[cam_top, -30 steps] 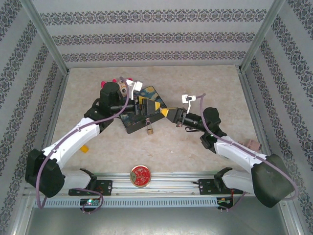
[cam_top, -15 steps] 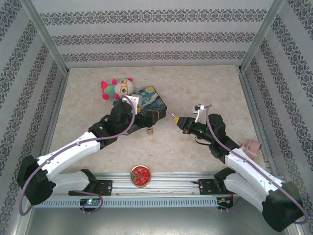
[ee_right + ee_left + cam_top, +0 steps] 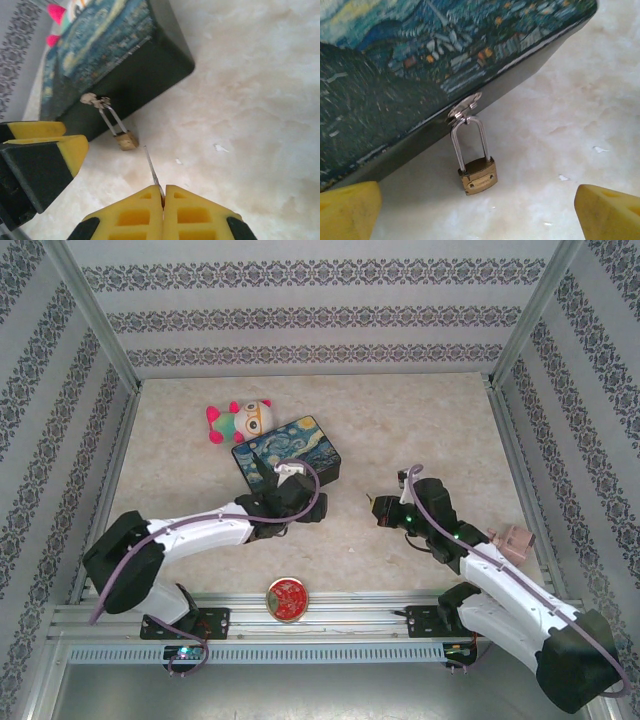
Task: Unlock the padlock with the key
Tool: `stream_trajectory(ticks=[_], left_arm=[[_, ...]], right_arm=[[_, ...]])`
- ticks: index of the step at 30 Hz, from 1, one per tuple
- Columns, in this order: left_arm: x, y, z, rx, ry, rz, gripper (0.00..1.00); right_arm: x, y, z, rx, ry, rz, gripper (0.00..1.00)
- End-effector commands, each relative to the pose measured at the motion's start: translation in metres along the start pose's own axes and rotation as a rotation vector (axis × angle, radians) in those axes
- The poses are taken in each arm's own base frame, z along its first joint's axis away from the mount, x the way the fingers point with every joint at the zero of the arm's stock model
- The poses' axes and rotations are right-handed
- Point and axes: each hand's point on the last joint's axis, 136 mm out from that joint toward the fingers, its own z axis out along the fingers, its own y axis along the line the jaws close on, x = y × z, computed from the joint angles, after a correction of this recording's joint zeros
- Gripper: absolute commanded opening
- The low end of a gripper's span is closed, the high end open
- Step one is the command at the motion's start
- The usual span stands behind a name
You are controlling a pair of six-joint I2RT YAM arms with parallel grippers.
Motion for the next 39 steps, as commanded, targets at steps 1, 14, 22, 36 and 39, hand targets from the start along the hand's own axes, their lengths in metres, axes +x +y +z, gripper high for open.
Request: stream_trajectory(ticks=[1,14,22,36,39], left_arm=[[0.009,0.005,0.007,-0.070,0.001,-0.038,0.96],[0.008,0.015,0.041,-0.213,-0.041,-0.069,0.78],[0.006,0.009,0.055,-0.234,-0.034,-0.075,0.73],[0.017,0.026,0.071,-0.349,-0.005,-0.160,0.52],[0.018,0.030,0.072,-0.359,-0.007,-0.180,0.48]], right_arm=[[-0.002,-0.010,0.001,0.067,0.004,-0.023,0.00],[-0.004,-0.019,0.008,0.132,0.017,-0.016,0.00],[-0.009,-0.019,0.008,0.147,0.000,-0.021,0.00],[-0.009,-0.016,0.011,0.131,-0.001,-0.036,0.00],[-0.009,-0.016,0.011,0.128,-0.004,-0.037,0.00]])
